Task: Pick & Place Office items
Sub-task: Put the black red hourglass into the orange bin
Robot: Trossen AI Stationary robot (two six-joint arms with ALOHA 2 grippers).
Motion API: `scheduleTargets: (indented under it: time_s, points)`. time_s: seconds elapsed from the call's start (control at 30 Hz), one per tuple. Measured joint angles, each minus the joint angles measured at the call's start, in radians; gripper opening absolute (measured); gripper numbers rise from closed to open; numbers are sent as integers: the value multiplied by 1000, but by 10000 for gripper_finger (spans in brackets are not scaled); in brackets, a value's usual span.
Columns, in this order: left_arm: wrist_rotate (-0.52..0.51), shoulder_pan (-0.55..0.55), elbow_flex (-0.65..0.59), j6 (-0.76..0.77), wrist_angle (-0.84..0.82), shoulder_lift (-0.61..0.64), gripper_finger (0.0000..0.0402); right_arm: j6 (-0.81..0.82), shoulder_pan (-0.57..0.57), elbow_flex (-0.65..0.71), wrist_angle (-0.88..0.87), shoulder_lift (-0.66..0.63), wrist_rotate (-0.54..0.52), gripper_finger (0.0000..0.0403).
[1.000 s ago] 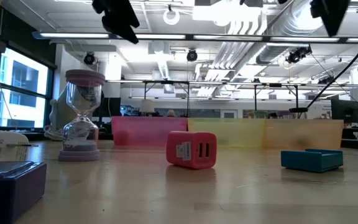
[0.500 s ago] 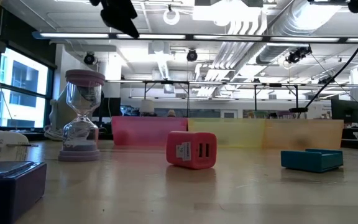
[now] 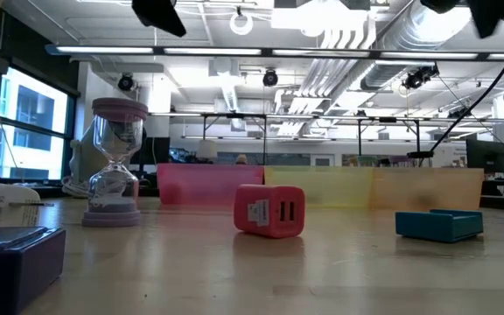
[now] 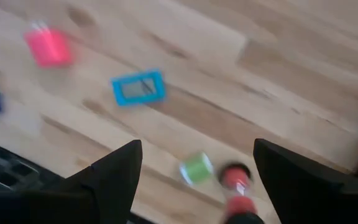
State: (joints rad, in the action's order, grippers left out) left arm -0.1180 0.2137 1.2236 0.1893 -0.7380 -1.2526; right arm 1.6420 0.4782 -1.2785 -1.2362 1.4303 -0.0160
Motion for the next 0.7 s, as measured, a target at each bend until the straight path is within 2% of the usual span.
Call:
scheduleTargets:
  time_s: [0.13,0.4,0.57,0.7]
  points:
    - [22,32,0,2,-27,0,363,37,0,0,64,0,-97,297]
    - [22,87,0,2,-108,0,363,-18,-7,0,97,0,-103,297]
    - [21,121,0,2,-128,0,363,53,-58,0,85,0,92,297]
    - [21,151,0,2,-133,0,363,117,-70,0,54,0,145,297]
